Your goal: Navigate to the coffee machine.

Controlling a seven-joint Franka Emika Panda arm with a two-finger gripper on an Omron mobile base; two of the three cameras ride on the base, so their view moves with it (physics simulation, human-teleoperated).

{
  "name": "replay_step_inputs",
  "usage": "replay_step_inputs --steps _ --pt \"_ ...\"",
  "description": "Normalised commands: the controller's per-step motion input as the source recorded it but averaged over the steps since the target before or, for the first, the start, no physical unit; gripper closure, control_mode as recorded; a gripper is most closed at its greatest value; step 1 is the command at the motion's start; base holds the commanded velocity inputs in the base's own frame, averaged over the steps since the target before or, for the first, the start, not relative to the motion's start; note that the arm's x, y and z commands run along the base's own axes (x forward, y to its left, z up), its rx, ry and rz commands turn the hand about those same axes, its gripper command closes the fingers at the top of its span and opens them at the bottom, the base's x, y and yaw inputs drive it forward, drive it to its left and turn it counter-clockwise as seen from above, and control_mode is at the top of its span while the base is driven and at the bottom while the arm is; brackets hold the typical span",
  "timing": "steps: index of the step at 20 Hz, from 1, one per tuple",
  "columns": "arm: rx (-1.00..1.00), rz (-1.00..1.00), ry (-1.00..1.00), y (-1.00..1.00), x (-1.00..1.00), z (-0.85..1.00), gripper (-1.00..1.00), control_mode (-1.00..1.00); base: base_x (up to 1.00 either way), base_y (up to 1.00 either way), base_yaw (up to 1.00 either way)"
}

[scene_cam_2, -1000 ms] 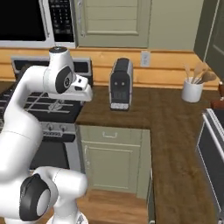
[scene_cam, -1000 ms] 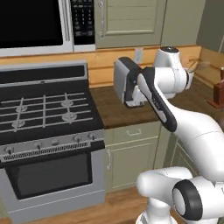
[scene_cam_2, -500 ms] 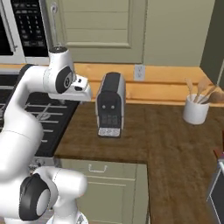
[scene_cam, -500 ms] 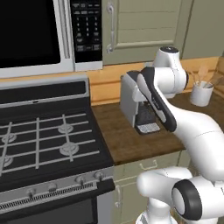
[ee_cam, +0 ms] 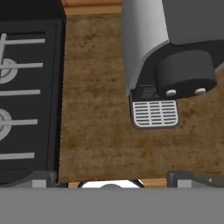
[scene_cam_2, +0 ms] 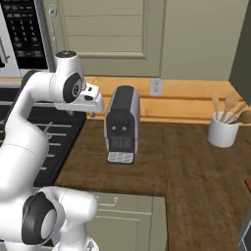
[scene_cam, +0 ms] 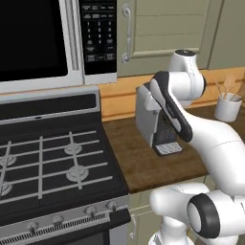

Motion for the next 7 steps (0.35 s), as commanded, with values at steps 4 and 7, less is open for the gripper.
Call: replay_step_inputs --steps 4,7 --pt "0.00 0.00 0.00 0.00 0.00 0.00 -1.00 1.00 0.97 -0.07 0.00" --pt "0.00 0.00 0.00 0.00 0.00 0.00 -1.00 1.00 0.86 -0.10 0.00"
